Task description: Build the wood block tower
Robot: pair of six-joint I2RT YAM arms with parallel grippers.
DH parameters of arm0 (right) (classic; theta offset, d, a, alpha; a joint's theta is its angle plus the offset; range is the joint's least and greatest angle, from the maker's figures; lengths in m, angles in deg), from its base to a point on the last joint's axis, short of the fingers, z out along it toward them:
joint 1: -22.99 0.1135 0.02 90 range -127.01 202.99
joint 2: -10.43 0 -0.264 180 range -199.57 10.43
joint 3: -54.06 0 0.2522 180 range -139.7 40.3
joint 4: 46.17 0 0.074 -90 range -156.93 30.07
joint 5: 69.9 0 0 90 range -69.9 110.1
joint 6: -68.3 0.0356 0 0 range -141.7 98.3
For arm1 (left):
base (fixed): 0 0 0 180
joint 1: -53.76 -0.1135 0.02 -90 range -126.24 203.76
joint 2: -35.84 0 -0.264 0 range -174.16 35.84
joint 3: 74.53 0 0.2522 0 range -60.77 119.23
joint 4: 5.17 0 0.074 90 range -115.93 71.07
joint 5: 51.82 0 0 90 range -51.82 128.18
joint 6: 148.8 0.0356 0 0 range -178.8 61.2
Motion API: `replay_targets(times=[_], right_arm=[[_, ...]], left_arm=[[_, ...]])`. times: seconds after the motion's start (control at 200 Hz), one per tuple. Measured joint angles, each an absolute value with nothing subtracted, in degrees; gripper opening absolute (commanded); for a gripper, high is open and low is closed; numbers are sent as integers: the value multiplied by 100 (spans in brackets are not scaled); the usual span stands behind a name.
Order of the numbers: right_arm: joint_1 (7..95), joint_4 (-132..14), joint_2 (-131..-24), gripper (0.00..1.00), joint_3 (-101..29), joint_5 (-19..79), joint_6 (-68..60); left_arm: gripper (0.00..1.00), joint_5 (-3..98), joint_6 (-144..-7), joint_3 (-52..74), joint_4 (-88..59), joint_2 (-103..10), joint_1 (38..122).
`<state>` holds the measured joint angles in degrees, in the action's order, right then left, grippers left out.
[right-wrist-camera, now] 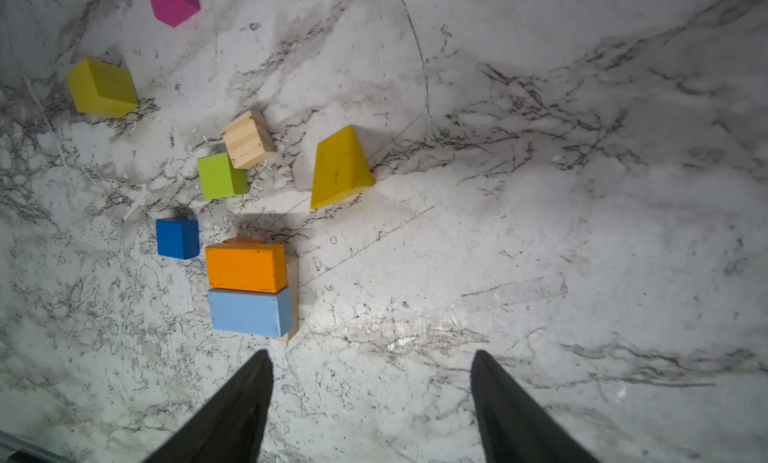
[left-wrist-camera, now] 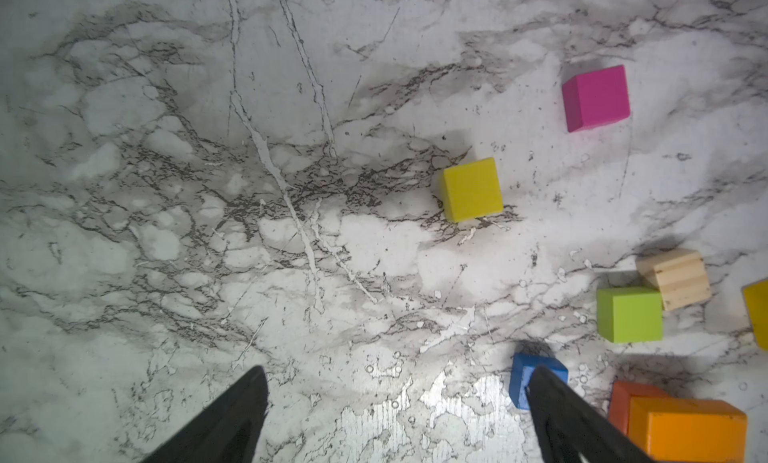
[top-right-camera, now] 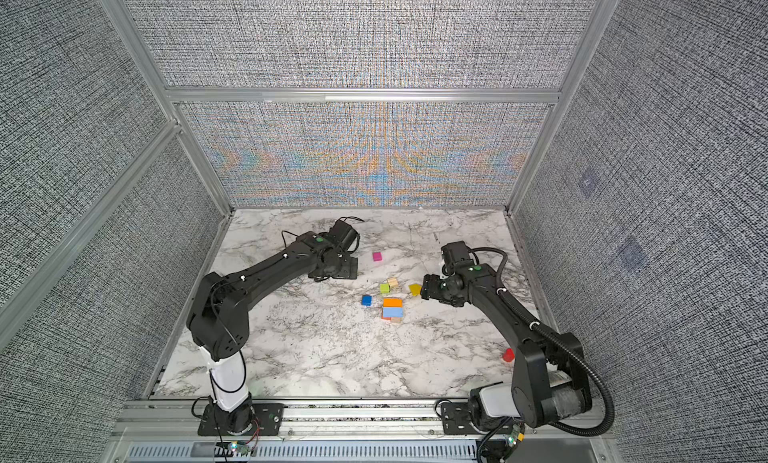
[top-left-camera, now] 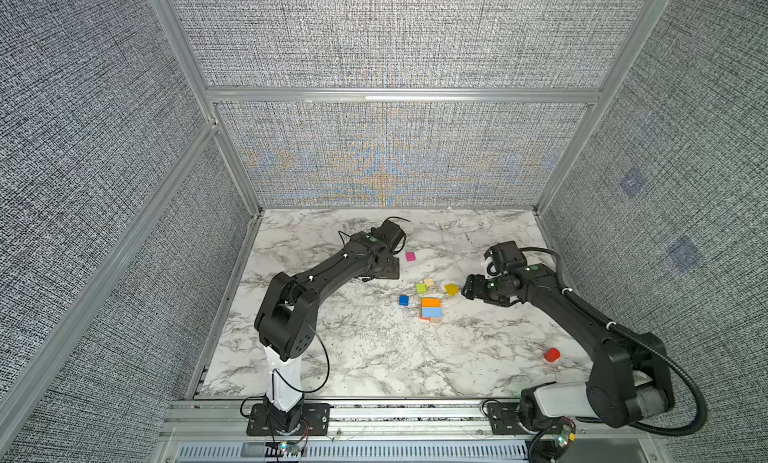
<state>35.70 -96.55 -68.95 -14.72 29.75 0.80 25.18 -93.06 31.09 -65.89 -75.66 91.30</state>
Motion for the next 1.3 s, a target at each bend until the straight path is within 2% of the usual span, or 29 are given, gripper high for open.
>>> replay_targets(times=[0.51,1.095,1.18,1.3], right_arm=[[3233,-9798,-6641,82,-1369,2564,340],[3216,-10051,-6921,82,-1737,2334,279],[3216,-9983,-7061,80,-1901,2372,207],[3231,-9968,-7332,71,-2104,2527,135]], left_arm=[[93,2914,-9050,3747,-6617,-8506,8782],[90,3312,-9074,4298,-6401,-8947,8666],[88,3367,-9076,4453,-6425,-9070,8664],[88,3377,-9076,4571,-6499,-9122,8664]])
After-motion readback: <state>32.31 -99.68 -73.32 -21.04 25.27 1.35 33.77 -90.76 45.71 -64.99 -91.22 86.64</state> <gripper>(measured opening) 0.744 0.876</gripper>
